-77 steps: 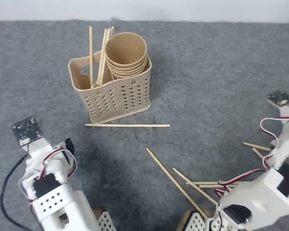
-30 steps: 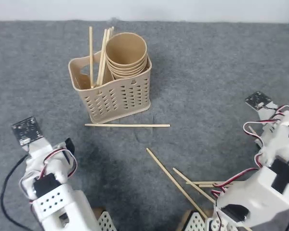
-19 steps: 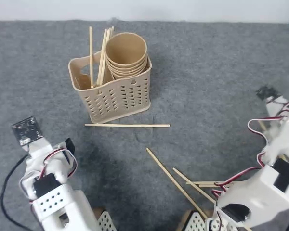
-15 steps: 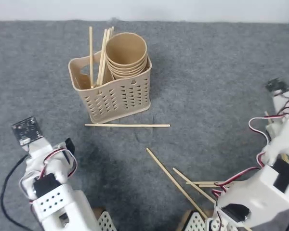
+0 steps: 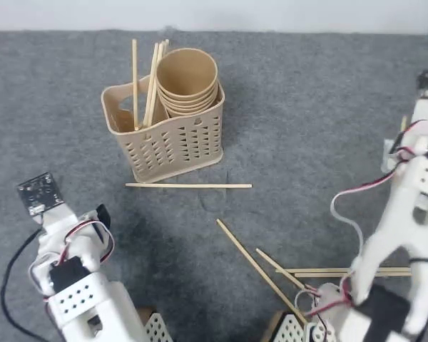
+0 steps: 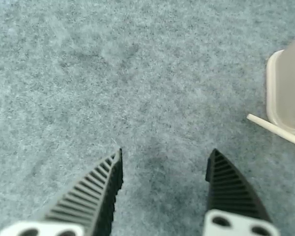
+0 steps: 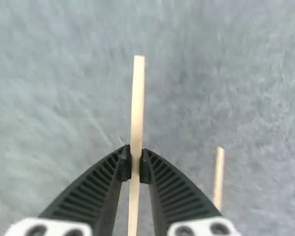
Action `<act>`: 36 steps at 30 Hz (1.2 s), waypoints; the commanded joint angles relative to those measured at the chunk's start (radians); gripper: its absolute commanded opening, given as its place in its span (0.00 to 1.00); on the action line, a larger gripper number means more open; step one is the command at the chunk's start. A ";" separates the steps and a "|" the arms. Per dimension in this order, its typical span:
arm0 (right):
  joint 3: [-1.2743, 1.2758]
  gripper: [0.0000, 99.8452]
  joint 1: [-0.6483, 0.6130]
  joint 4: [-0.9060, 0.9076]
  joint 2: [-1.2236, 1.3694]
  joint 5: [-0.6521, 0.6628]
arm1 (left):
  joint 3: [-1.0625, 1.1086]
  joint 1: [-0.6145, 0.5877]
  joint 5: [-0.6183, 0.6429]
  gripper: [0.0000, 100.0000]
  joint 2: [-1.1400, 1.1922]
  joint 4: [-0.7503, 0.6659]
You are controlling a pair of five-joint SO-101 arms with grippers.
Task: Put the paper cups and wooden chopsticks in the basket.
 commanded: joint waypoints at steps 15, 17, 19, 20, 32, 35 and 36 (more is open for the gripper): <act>-0.058 0.01 -0.730 -0.410 -0.490 -0.534 | -0.048 0.005 -0.011 0.26 0.003 -0.026; -0.058 0.01 -0.809 -0.498 -0.490 -0.537 | -0.048 0.002 -0.011 0.26 0.003 -0.026; -0.058 0.01 -0.871 -0.596 -0.487 -0.535 | -0.048 0.002 -0.011 0.26 0.003 -0.026; -0.058 0.01 -0.898 -0.651 -0.483 -0.534 | -0.048 0.002 -0.011 0.26 0.003 -0.026; -0.311 0.01 -1.046 -0.894 -0.010 -0.374 | -0.048 0.002 -0.011 0.26 0.002 -0.026; -0.322 0.01 -1.053 -0.894 0.071 -0.376 | -0.048 0.002 -0.011 0.26 0.002 -0.028; -0.319 0.01 -1.059 -0.894 0.090 -0.376 | -0.048 0.002 -0.011 0.26 0.002 -0.029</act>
